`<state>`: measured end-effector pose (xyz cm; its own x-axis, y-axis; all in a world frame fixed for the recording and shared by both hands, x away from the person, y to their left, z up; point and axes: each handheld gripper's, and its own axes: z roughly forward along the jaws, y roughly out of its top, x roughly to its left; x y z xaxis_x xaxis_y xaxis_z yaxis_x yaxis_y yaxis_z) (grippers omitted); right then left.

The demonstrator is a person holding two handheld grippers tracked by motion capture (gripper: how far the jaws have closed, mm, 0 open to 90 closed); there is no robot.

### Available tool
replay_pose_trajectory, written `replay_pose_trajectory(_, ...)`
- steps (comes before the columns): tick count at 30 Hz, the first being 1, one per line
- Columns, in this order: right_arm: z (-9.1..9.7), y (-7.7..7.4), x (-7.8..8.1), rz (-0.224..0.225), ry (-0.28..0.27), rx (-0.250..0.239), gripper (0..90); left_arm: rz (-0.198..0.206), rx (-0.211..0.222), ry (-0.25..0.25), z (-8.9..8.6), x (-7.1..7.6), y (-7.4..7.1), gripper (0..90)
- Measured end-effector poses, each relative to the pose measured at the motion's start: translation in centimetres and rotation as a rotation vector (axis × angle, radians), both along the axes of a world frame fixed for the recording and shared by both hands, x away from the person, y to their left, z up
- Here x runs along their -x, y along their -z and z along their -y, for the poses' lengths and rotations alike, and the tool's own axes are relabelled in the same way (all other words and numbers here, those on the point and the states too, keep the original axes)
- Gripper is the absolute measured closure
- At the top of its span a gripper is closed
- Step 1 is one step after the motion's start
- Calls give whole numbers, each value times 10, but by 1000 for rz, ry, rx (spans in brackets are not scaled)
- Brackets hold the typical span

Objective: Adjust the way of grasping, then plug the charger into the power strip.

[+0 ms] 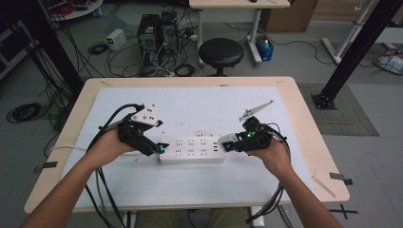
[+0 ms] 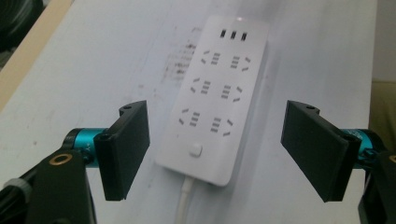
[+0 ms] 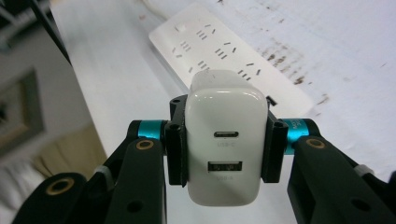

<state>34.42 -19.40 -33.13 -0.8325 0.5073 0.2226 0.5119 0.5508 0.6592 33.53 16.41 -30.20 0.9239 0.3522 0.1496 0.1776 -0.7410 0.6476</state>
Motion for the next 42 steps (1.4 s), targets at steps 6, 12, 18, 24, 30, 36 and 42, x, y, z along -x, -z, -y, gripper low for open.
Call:
replay_pose_trajectory(6, -4, -6, 3, 37, -41, 243, 617, -75, -95, -44, -17, -5, 4, 237)
replay_pose_trajectory(12, -2, -13, 5, 61, -106, 409, 617, -118, -162, -58, -31, -5, 3, 237)
replay_pose_trajectory(18, 8, -22, 3, 64, -118, 507, 617, -155, -190, -101, -46, -7, 4, 236)
replay_pose_trajectory(24, 22, -32, 1, 62, -106, 560, 617, -178, -208, -150, -60, -9, 8, 236)
replay_pose_trajectory(30, 25, -36, 0, 67, -95, 554, 617, -174, -213, -171, -64, -5, 11, 236)
replay_pose_trajectory(36, 16, -38, -2, 75, -98, 540, 617, -161, -224, -159, -69, -3, 7, 236)
replay_pose_trajectory(42, 1, -42, -8, 82, -134, 526, 617, -149, -225, -164, -71, -6, 10, 236)
